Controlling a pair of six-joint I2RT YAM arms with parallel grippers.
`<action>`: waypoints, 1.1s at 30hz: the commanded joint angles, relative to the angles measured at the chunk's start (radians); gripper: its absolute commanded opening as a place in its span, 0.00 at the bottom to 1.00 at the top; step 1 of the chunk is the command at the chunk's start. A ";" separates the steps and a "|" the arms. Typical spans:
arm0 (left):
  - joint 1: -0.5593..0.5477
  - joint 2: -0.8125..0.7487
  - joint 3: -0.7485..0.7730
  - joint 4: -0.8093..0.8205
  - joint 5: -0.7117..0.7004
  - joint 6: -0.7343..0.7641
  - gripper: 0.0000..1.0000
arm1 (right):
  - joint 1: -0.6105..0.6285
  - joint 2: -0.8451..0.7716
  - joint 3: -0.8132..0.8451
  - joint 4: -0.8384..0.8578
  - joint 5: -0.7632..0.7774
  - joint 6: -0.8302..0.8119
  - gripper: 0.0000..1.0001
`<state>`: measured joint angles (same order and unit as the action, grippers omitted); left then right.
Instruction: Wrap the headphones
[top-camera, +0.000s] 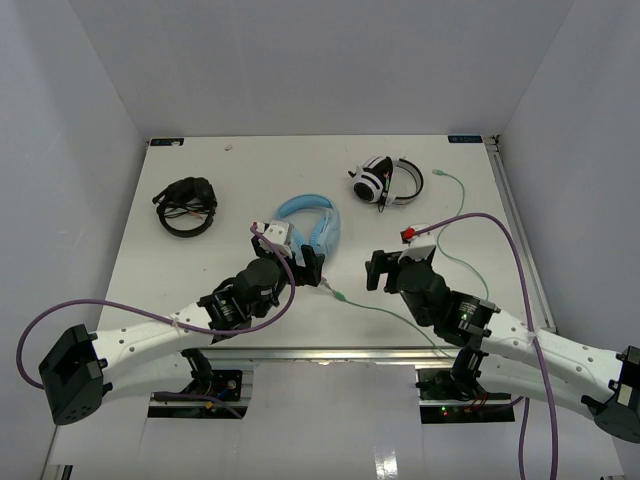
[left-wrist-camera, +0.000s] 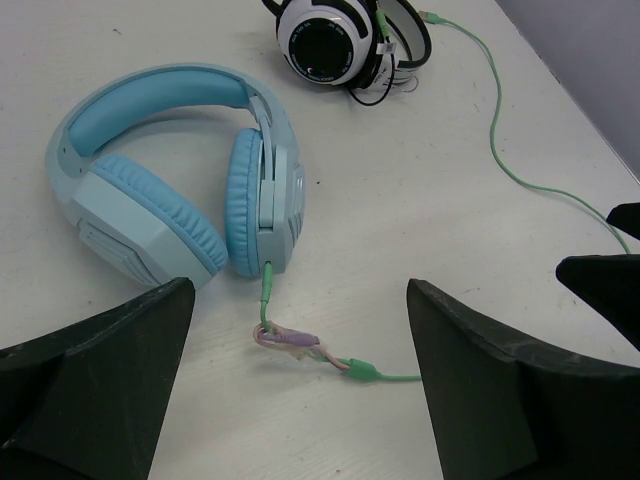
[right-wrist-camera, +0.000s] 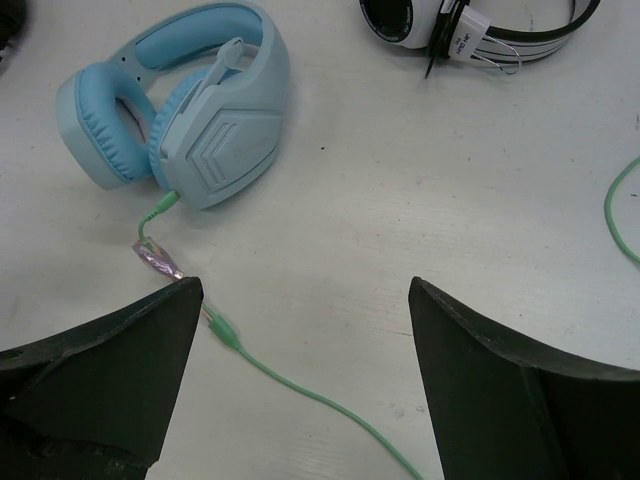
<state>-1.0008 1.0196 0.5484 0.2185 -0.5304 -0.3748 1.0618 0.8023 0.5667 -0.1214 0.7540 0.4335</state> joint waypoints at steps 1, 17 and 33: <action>-0.001 -0.033 -0.002 0.016 0.004 -0.003 0.98 | 0.006 -0.014 0.003 0.068 0.029 -0.006 0.90; -0.001 -0.306 -0.112 -0.045 -0.354 -0.147 0.98 | -0.157 0.381 0.311 0.072 -0.133 0.038 0.92; -0.001 -0.297 -0.108 -0.084 -0.414 -0.196 0.98 | -0.257 0.922 0.740 0.074 -0.228 0.172 0.94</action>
<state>-1.0012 0.7422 0.4438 0.1387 -0.9157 -0.5548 0.7986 1.6780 1.2002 -0.0734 0.5555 0.5520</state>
